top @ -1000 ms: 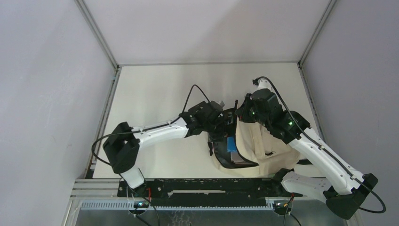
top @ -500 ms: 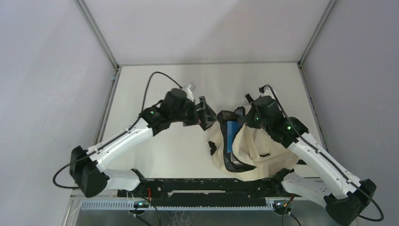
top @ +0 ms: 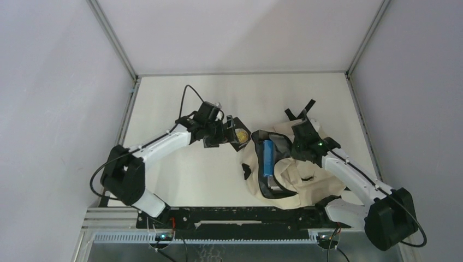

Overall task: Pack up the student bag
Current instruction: Adjust the book at the center of the board.

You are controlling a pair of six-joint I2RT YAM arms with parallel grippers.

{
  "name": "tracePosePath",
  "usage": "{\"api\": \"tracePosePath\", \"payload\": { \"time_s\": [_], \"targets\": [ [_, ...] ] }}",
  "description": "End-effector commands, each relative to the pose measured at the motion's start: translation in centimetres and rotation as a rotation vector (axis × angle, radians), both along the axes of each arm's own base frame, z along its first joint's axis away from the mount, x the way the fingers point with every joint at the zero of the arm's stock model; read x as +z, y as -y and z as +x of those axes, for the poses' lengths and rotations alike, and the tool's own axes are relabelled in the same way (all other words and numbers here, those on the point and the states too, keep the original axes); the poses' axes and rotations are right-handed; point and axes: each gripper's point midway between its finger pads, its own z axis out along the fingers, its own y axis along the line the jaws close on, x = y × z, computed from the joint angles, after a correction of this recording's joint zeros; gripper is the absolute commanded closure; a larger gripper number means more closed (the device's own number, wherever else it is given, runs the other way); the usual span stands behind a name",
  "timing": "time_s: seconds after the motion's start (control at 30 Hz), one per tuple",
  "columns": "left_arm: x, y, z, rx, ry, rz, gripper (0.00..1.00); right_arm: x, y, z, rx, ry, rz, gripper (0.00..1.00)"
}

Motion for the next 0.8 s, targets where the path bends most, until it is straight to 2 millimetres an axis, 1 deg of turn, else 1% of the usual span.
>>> {"api": "tracePosePath", "payload": {
  "time_s": [0.0,0.03,0.07,0.13,0.23,0.3,0.37,0.4,0.43,0.5,0.57,0.6,0.63,0.67,0.7,0.77],
  "targets": [
    [0.0,0.1,2.5,0.011,-0.015,0.005,0.00,3.4,2.4,1.5,-0.054,0.114,-0.007,0.72],
    [-0.6,-0.2,2.7,0.025,-0.031,0.015,0.00,4.6,2.4,1.7,-0.043,0.142,-0.001,0.56],
    [-1.1,-0.7,2.8,0.048,-0.044,0.029,0.00,6.0,2.2,1.9,-0.028,0.177,0.012,0.41],
    [-1.9,-1.8,3.0,0.095,-0.054,0.053,0.00,9.3,0.8,2.2,0.021,0.255,0.056,0.27],
    [-2.0,-3.7,3.3,0.159,-0.059,0.056,0.03,14.1,-2.4,2.8,0.107,0.381,0.119,0.10],
    [-1.4,-5.2,3.5,0.200,-0.044,0.052,0.04,16.5,-4.9,3.5,0.159,0.440,0.143,0.07],
    [-0.9,-6.9,3.6,0.243,-0.031,0.045,0.04,17.4,-8.0,4.7,0.217,0.457,0.167,0.06],
    [-0.6,-7.8,3.6,0.266,-0.023,0.040,0.04,17.6,-9.7,5.3,0.246,0.459,0.183,0.06],
    [-0.6,-8.8,3.4,0.290,-0.021,0.042,0.04,17.5,-11.4,5.9,0.278,0.451,0.197,0.06],
    [0.1,-10.8,3.3,0.345,-0.004,0.040,0.05,17.3,-14.4,7.3,0.327,0.436,0.218,0.06],
    [0.5,-13.0,2.6,0.401,0.004,0.045,0.04,16.7,-17.1,8.8,0.369,0.416,0.224,0.06],
    [1.1,-13.9,2.5,0.427,0.022,0.043,0.04,16.0,-18.3,9.7,0.388,0.398,0.230,0.05],
    [1.3,-14.9,2.1,0.455,0.031,0.045,0.04,16.0,-19.4,10.7,0.397,0.392,0.245,0.05],
    [1.7,-15.8,1.7,0.481,0.049,0.042,0.05,14.5,-20.1,11.7,0.398,0.349,0.242,0.05],
    [2.3,-16.6,1.4,0.504,0.069,0.038,0.04,14.2,-20.9,13.0,0.399,0.333,0.251,0.05],
    [3.3,-17.8,0.7,0.539,0.109,0.036,0.04,12.4,-21.4,15.7,0.369,0.283,0.235,0.05]
  ]
}}
